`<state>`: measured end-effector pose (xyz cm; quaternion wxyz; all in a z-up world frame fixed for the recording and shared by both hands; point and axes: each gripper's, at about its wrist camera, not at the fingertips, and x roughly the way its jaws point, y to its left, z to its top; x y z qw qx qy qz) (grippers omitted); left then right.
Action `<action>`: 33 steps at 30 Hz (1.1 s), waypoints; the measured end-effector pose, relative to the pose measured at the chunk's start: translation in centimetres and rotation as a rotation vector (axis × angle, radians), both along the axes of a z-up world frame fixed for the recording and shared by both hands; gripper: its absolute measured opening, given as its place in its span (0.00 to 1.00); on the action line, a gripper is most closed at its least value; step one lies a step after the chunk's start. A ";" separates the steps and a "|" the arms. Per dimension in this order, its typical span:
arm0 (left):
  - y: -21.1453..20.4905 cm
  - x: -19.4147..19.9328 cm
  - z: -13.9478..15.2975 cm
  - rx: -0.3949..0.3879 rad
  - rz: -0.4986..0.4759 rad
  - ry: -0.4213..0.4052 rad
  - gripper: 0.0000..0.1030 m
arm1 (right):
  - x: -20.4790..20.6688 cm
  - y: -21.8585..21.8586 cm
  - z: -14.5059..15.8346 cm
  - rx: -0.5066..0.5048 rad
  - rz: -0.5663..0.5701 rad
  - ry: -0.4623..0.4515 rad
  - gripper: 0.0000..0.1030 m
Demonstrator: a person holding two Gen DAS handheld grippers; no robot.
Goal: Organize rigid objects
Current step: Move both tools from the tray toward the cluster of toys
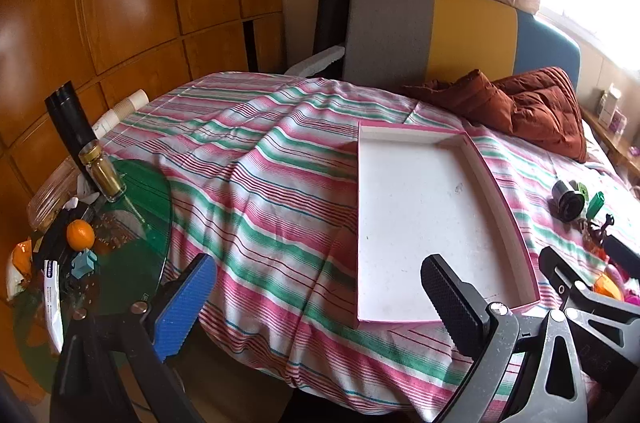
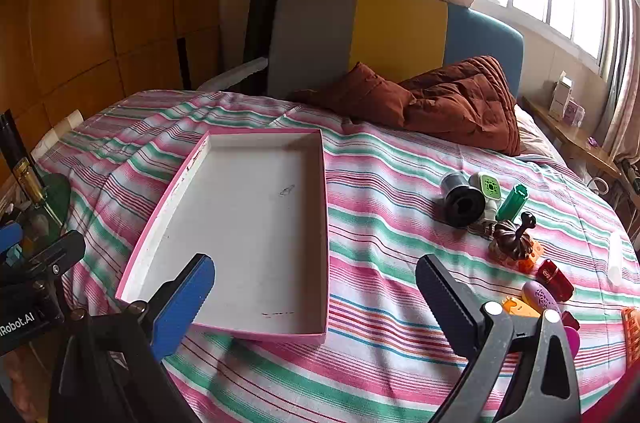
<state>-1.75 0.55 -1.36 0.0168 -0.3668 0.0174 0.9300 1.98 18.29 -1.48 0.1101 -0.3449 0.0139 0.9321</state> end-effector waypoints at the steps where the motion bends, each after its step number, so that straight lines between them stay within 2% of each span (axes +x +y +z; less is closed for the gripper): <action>1: 0.1 -0.1 -0.1 -0.001 -0.005 -0.004 1.00 | -0.1 0.0 0.0 0.003 0.000 0.001 0.99; 9: 1.1 -0.7 -0.3 -0.010 -0.037 -0.021 1.00 | -0.3 0.6 0.4 0.019 0.013 0.013 0.99; 12: 1.7 -0.5 0.0 -0.036 -0.050 -0.001 1.00 | -0.2 1.0 0.6 0.021 0.006 0.021 0.99; 20: 2.5 -0.3 0.4 -0.047 -0.078 -0.001 1.00 | 0.7 2.7 1.1 0.021 -0.006 0.037 0.99; 33: 4.1 -0.1 0.6 -0.055 -0.127 -0.001 1.00 | 2.3 8.3 2.4 -0.007 -0.111 0.047 0.99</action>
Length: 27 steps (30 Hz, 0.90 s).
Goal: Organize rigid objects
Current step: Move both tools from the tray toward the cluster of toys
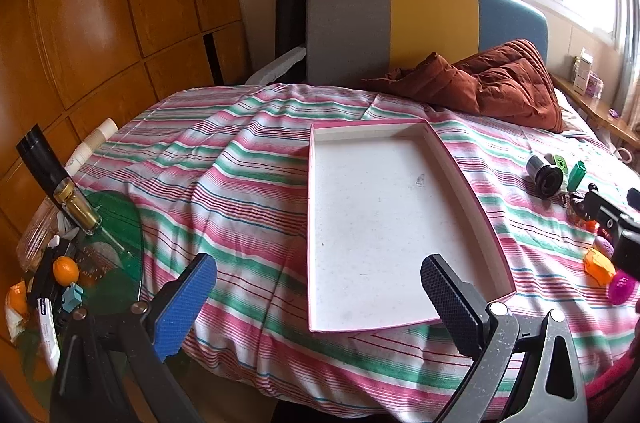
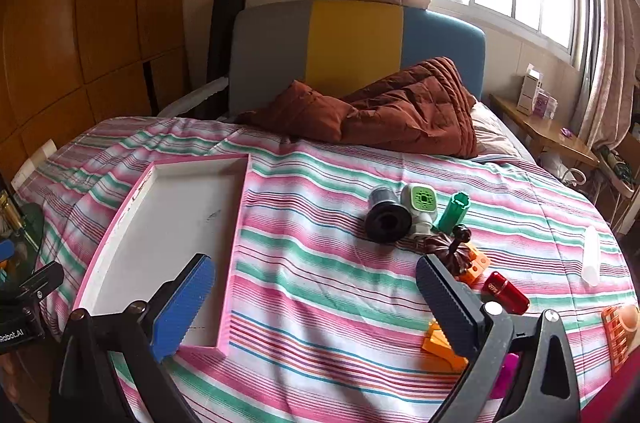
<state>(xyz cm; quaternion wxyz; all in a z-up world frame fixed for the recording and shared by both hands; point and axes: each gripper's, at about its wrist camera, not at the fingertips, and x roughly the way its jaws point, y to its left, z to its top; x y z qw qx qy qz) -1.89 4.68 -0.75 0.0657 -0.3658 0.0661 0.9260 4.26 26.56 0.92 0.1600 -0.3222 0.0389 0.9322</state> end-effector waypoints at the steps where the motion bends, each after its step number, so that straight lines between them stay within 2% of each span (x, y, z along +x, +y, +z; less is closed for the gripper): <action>1: 0.1 0.0 0.0 0.002 -0.006 -0.003 1.00 | 0.2 0.6 0.1 -0.002 -0.010 0.000 0.99; 10: 2.2 -0.1 0.1 -0.022 -0.067 0.003 1.00 | 2.3 6.8 1.6 -0.024 -0.124 0.032 1.00; 15: 3.4 -0.1 0.3 -0.023 -0.117 0.008 1.00 | 4.1 11.4 2.6 -0.085 -0.192 0.074 1.00; 22: 6.3 -0.2 0.3 -0.019 -0.200 -0.006 1.00 | 7.2 17.9 1.5 -0.137 -0.343 0.100 1.00; 25: 7.9 -0.3 0.3 -0.017 -0.234 -0.018 1.00 | 8.8 20.3 0.4 -0.216 -0.403 0.123 1.00; 27: 9.2 -0.3 0.2 -0.013 -0.269 -0.032 1.00 | 10.0 22.0 -0.3 -0.331 -0.439 0.162 1.00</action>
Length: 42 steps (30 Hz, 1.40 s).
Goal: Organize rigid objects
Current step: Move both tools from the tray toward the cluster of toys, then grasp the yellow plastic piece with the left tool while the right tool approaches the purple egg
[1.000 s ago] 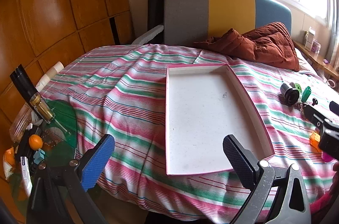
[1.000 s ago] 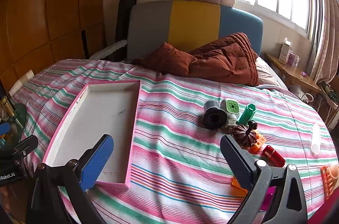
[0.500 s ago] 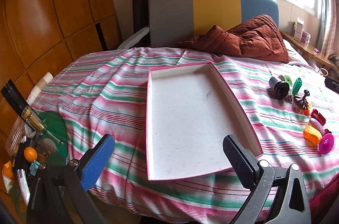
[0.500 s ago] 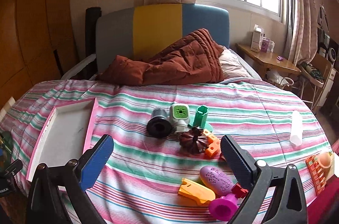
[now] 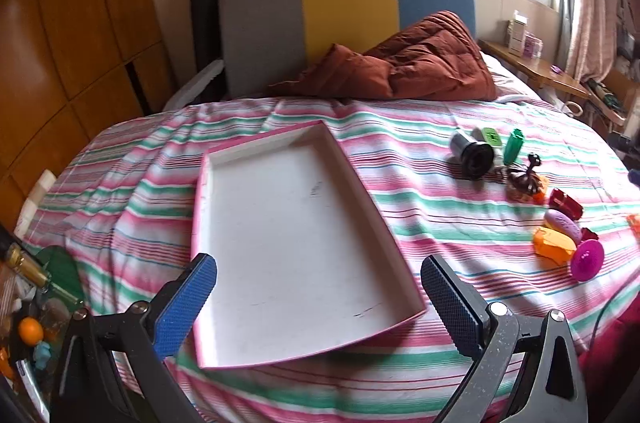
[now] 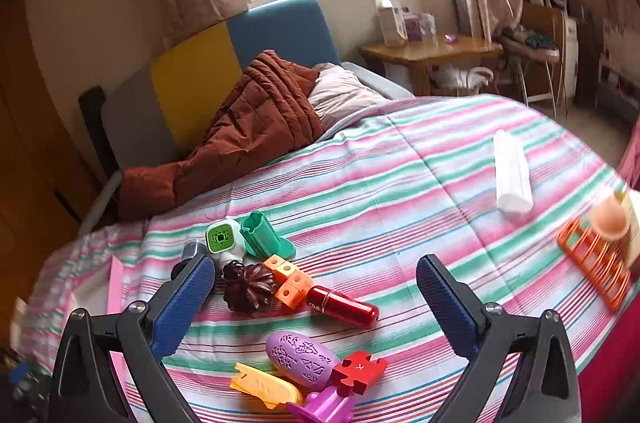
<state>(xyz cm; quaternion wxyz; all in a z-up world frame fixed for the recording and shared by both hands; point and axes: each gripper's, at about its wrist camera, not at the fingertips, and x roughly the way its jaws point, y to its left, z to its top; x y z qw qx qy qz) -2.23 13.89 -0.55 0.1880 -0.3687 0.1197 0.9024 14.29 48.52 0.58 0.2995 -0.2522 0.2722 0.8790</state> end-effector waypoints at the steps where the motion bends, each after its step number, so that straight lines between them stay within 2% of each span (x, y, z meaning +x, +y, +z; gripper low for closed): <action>1: 0.8 0.0 -0.1 -0.002 -0.018 -0.004 1.00 | 0.5 0.5 -0.1 -0.032 -0.016 0.027 1.00; 4: 3.0 0.1 -0.5 0.000 -0.073 -0.023 1.00 | 2.1 1.7 -0.5 -0.113 -0.054 0.125 1.00; 8: 6.9 0.4 -1.1 0.014 -0.209 -0.075 1.00 | 3.3 2.5 -0.9 -0.181 -0.083 0.194 1.00; 13: 12.5 1.7 -1.9 -0.005 -0.393 -0.089 1.00 | 3.6 2.8 -1.0 -0.212 -0.079 0.228 1.00; 18: 17.3 3.1 -3.5 -0.055 -0.521 -0.108 0.99 | 3.4 3.0 -1.2 -0.242 -0.062 0.234 1.00; 20: 18.9 3.4 -4.4 -0.078 -0.537 -0.127 0.97 | 3.2 3.1 -1.3 -0.249 -0.055 0.230 1.00; 23: 20.3 3.1 -5.0 -0.056 -0.539 -0.187 0.92 | 3.0 3.1 -1.4 -0.252 -0.047 0.221 1.00; 32: 24.0 2.9 -7.0 -0.027 -0.543 -0.282 0.91 | 2.7 3.0 -1.5 -0.256 -0.039 0.215 1.00; 35: 25.1 2.8 -8.0 -0.056 -0.544 -0.281 0.92 | 2.6 3.0 -1.6 -0.259 -0.036 0.210 1.00; 38: 24.8 2.4 -8.2 -0.015 -0.548 -0.310 0.88 | 2.7 3.0 -1.7 -0.263 -0.039 0.208 1.00; 42: 22.7 1.4 -8.0 -0.010 -0.510 -0.284 0.86 | 2.5 3.2 -1.8 -0.276 -0.044 0.199 1.00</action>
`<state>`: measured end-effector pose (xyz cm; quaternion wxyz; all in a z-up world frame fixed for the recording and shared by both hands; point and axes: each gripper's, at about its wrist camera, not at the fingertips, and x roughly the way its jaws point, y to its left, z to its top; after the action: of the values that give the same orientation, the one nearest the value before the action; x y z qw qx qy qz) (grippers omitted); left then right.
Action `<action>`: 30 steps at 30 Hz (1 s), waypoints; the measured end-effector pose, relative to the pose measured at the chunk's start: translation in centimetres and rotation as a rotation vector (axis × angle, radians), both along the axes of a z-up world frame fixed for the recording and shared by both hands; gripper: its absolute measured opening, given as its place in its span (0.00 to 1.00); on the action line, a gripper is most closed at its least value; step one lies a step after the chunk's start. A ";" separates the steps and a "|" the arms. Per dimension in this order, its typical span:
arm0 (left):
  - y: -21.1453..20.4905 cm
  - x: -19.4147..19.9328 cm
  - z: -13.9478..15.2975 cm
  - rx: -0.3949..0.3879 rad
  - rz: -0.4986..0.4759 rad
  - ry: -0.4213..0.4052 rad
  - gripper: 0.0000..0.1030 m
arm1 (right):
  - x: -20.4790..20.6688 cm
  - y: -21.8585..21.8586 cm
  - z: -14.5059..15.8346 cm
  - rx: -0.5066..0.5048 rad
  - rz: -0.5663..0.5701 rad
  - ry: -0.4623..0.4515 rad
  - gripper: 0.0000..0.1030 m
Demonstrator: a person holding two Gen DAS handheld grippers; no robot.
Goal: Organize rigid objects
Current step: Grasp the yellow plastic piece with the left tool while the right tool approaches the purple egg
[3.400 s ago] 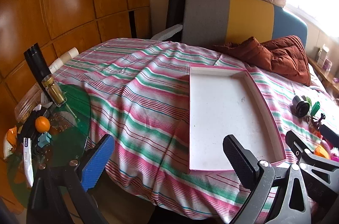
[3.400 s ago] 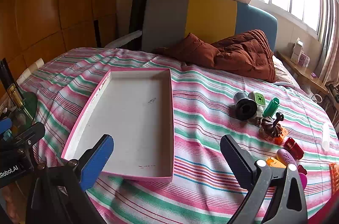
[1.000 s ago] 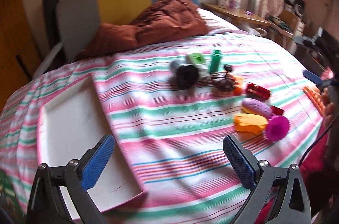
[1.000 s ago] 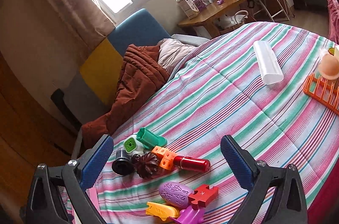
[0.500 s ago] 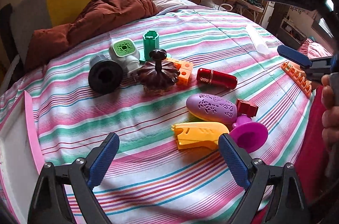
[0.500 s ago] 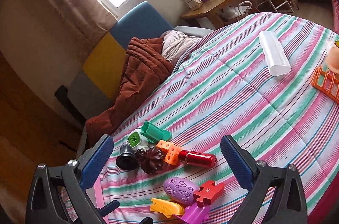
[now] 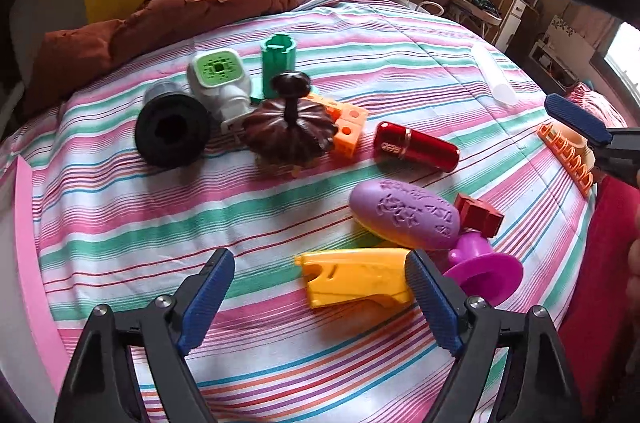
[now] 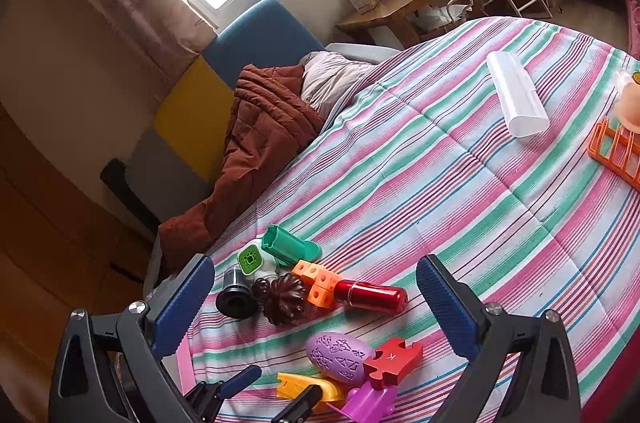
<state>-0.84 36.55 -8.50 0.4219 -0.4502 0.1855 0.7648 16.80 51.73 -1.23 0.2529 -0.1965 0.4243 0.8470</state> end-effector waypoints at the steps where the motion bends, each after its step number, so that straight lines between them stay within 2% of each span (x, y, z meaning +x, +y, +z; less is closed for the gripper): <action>1: -0.8 -0.4 0.0 0.000 0.017 -0.001 0.86 | -0.1 0.0 0.0 -0.002 0.000 -0.003 1.00; 5: -3.5 -1.6 -0.5 -0.002 0.088 -0.035 0.84 | 0.0 0.0 0.0 0.003 -0.002 -0.010 1.00; 8: -4.0 -1.8 -0.3 0.027 0.109 -0.068 0.86 | 0.0 0.0 -0.1 -0.001 -0.009 -0.015 1.00; 12: -2.4 -0.6 0.7 0.045 0.074 -0.064 0.88 | 0.0 0.1 -0.1 0.001 -0.016 -0.026 1.00; 16: 0.4 0.8 1.2 0.013 0.005 -0.021 0.93 | -0.2 0.0 -0.2 0.003 -0.012 -0.036 1.00; 22: 2.2 1.1 -0.7 -0.054 -0.030 -0.003 0.94 | -0.1 0.1 -0.3 -0.005 -0.009 -0.033 1.00; 23: 2.0 0.9 -1.2 -0.059 -0.029 -0.016 0.89 | 0.0 0.2 -0.3 -0.007 -0.009 -0.031 1.00; 24: 1.6 0.6 -1.6 -0.059 -0.024 -0.041 0.74 | 0.0 0.2 -0.3 -0.009 -0.009 -0.029 1.00; 26: 0.6 0.3 -1.5 -0.045 -0.012 -0.017 0.63 | 0.0 0.2 -0.4 -0.011 -0.009 -0.028 1.00; 28: -0.4 -0.1 -1.3 -0.032 -0.006 -0.037 0.55 | 0.0 0.3 -0.4 -0.013 -0.008 -0.031 1.00; 30: -1.4 -0.5 -1.2 -0.026 0.015 -0.031 0.30 | -0.2 0.2 -0.4 -0.011 -0.005 -0.037 1.00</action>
<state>-1.32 35.12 -9.72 0.4133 -0.4688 0.1855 0.7583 16.63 51.95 -1.60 0.2618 -0.2127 0.4248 0.8401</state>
